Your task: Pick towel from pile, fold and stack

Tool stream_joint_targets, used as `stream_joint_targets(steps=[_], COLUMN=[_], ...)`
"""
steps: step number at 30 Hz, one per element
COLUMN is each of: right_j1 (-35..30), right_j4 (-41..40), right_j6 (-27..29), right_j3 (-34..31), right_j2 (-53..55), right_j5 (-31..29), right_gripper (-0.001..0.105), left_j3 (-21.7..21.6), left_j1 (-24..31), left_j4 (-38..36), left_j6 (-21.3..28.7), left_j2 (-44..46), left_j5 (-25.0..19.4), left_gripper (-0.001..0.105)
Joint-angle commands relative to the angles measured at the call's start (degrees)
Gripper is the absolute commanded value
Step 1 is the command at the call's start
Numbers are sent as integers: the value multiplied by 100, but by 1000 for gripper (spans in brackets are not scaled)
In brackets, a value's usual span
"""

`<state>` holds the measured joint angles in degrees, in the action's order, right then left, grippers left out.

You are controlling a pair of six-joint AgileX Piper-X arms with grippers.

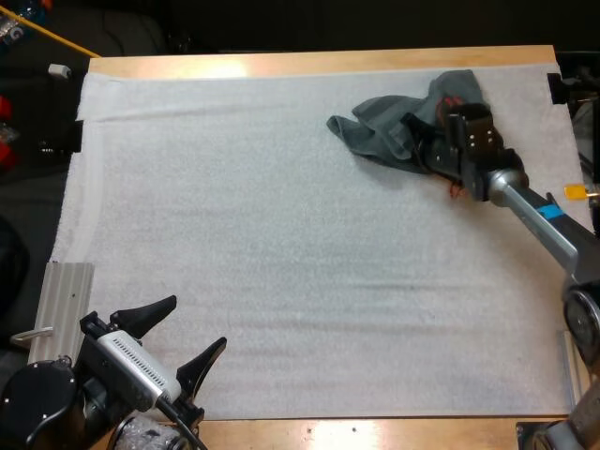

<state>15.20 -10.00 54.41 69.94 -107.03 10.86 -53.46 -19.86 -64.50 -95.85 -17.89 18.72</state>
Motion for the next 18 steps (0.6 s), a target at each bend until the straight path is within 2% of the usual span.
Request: stream_joint_targets(steps=[1,5,9,14,18], right_j1=[34,127,247,377,442], right_j4=[-51,-515,-862,-1329,-1763], right_j6=[396,1591,2298,2663,2680], right_j3=[60,60,60,60,60], right_j2=[328,1144,1979,3045,3776], right_j5=[63,-27,-98,-183,-165], right_gripper=[0,0,0,0,0], left_j3=[-24,-24,-24,-24,-24], left_j1=[-14,-14,-14,-14,-14], left_j4=[-7,12,10,10,10], left_j6=[-68,-68,-68,-68,-68], left_j2=[-8,-8,-8,-8,-8], left_j5=[37,37,37,37,37], left_gripper=[70,70,70,70,70])
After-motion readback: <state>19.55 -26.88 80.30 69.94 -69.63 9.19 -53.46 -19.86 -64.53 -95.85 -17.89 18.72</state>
